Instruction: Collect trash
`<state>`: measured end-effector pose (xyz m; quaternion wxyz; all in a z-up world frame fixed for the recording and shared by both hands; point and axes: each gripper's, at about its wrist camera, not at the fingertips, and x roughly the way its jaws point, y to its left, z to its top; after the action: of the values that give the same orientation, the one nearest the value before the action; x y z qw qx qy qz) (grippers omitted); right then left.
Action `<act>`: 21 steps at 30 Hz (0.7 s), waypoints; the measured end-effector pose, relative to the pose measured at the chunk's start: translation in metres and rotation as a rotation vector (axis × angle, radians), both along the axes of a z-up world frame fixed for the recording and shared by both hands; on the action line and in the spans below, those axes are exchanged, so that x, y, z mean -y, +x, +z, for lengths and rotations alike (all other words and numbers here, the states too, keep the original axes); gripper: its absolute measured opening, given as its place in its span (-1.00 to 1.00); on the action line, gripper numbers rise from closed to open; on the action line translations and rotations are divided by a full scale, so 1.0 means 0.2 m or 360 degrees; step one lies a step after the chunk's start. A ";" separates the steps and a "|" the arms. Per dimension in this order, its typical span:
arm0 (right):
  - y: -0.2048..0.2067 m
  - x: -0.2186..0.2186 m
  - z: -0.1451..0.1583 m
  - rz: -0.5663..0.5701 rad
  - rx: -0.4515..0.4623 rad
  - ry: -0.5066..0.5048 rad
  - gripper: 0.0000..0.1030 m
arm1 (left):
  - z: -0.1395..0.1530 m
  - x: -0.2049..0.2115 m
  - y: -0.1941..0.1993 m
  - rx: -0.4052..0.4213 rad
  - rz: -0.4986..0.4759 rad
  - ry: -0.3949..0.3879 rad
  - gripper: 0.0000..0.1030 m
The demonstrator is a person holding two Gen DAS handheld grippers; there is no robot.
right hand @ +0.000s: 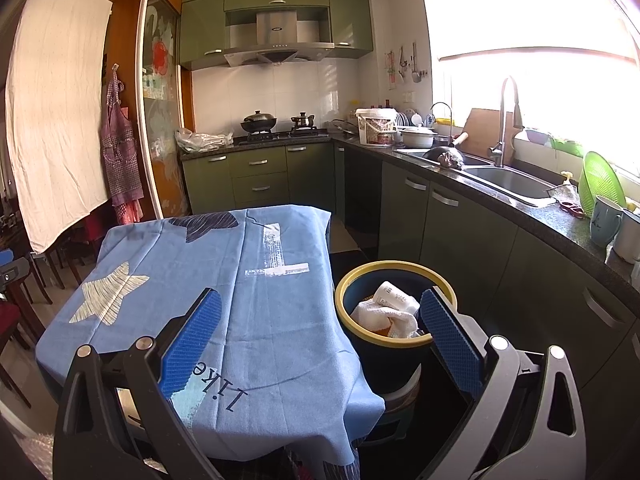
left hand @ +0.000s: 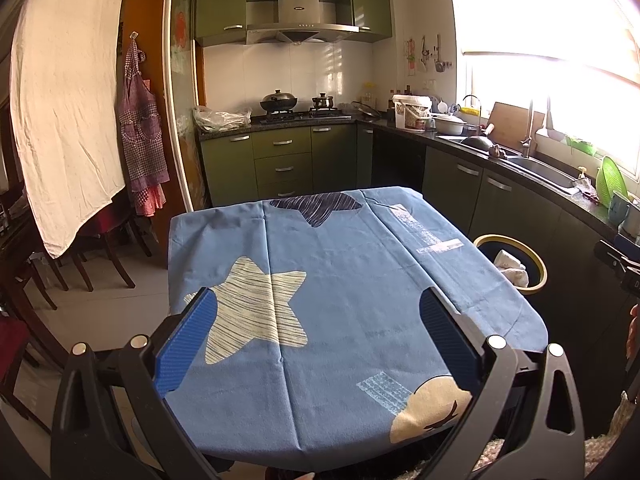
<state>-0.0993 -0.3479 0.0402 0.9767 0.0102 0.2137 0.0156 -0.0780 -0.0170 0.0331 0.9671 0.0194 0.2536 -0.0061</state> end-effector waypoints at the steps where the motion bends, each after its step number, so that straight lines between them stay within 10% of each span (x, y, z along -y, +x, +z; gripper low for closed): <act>1: 0.00 0.00 0.00 0.0000 0.0000 0.0001 0.91 | 0.00 0.00 0.00 -0.0002 -0.0002 -0.0001 0.87; 21: 0.00 0.00 0.00 0.0002 -0.0004 0.0005 0.91 | -0.03 0.00 0.03 -0.0057 -0.0042 -0.0019 0.87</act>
<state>-0.0985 -0.3478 0.0397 0.9764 0.0115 0.2149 0.0167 -0.0726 -0.0178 0.0273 0.9624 0.0169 0.2704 -0.0208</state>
